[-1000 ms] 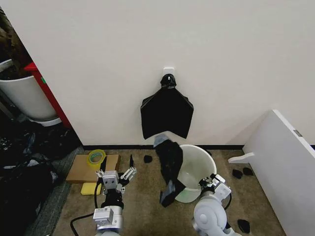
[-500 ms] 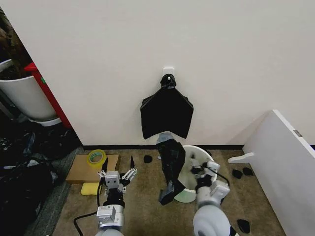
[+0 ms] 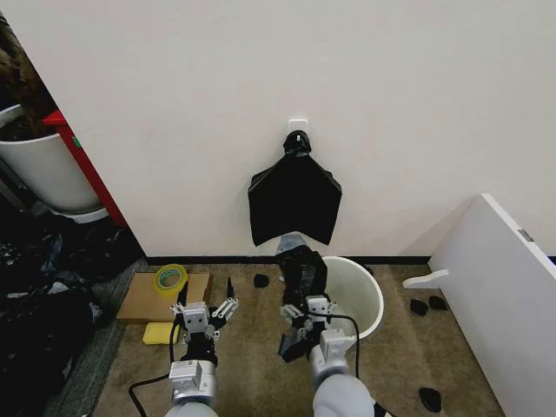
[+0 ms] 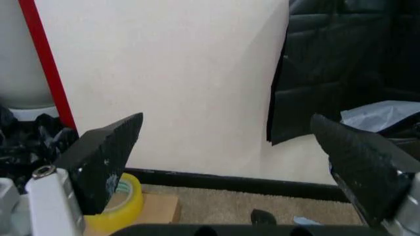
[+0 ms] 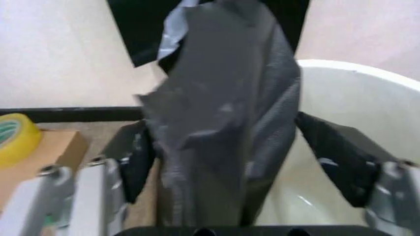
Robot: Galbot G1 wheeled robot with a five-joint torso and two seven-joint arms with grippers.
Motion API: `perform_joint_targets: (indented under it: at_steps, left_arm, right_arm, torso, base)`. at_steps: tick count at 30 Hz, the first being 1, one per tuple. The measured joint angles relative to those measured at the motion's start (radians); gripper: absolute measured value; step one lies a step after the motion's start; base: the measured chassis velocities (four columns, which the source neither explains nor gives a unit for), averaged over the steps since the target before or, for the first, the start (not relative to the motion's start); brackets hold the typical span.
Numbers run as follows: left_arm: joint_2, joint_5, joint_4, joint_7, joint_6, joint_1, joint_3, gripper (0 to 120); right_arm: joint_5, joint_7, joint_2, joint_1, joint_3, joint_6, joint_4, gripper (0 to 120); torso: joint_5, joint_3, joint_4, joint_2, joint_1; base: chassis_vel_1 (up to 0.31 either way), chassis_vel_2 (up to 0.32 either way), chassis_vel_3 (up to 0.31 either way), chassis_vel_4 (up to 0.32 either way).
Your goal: Place the garbage bag over the trash bin.
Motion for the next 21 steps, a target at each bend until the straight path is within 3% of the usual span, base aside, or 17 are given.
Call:
perform_joint_targets:
  at_steps: [2, 3, 5, 7, 9, 13, 14, 15, 16, 21]
  left_arm:
    - [0.001, 0.001, 0.005, 0.0, 0.0, -0.002, 0.005, 100]
    - [0.003, 0.003, 0.007, 0.0, 0.001, -0.005, 0.009, 100]
    - [0.004, 0.003, 0.009, 0.0, 0.001, -0.006, 0.012, 100]
    - [0.023, 0.001, 0.025, 0.01, 0.008, -0.024, 0.025, 100]
    - [0.03, -0.007, 0.029, 0.017, 0.012, -0.034, 0.028, 100]
    - [0.143, -0.206, 0.06, 0.146, 0.017, -0.148, 0.066, 100]
    - [0.143, -0.206, 0.06, 0.146, 0.017, -0.148, 0.066, 100]
    - [0.208, -0.34, 0.076, 0.201, 0.056, -0.206, 0.085, 100]
    - [0.235, -0.403, 0.086, 0.216, 0.084, -0.238, 0.097, 100]
    - [0.282, -0.532, 0.114, 0.237, 0.154, -0.322, 0.162, 100]
  right_arm:
    - [0.0, 0.002, -0.004, -0.004, 0.005, -0.001, 0.006, 68]
    - [0.002, 0.003, -0.006, -0.007, 0.009, -0.003, 0.01, 60]
    - [0.003, 0.004, -0.007, -0.007, 0.01, -0.004, 0.011, 58]
    - [0.015, 0.014, -0.012, -0.011, 0.026, -0.01, 0.018, 45]
    - [0.018, 0.018, -0.013, -0.012, 0.033, -0.011, 0.018, 41]
    - [0.034, 0.02, -0.033, -0.028, 0.087, -0.003, 0.019, 23]
    - [0.034, 0.02, -0.033, -0.028, 0.087, -0.003, 0.019, 23]
    - [0.061, 0.022, -0.041, -0.036, 0.114, -0.005, 0.026, 16]
    - [0.068, 0.017, -0.043, -0.038, 0.127, -0.004, 0.024, 12]
    - [0.082, -0.022, -0.051, -0.033, 0.151, 0.01, 0.002, 0]
  torso:
    - [-0.0001, 0.0, -0.0001, 0.0, 0.0]
    - [-0.0001, 0.0, -0.0001, 0.0, 0.0]
    - [-0.0001, 0.0, 0.0, 0.0, 0.0]
    - [-0.0001, 0.0, 0.0, 0.0, 0.0]
    - [-0.0002, 0.0, -0.0002, 0.0, 0.0]
    - [-0.0001, 0.0, -0.0003, 0.0, 0.0]
    - [-0.0001, 0.0, -0.0003, 0.0, 0.0]
    - [-0.0002, 0.0, 0.0, 0.0, 0.0]
    - [-0.0001, 0.0, -0.0001, 0.0, 0.0]
    - [0.0, 0.0, -0.0001, 0.0, 0.0]
  base:
    - [0.0, 0.0, 0.0, 0.0]
    - [0.0, 0.0, 0.0, 0.0]
    - [0.0, 0.0, 0.0, 0.0]
    - [0.0, 0.0, 0.0, 0.0]
    - [0.0, 0.0, 0.0, 0.0]
    - [0.0, 0.0, 0.0, 0.0]
    - [0.0, 0.0, 0.0, 0.0]
    - [0.0, 0.0, 0.0, 0.0]
    - [0.0, 0.0, 0.0, 0.0]
    - [0.0, 0.0, 0.0, 0.0]
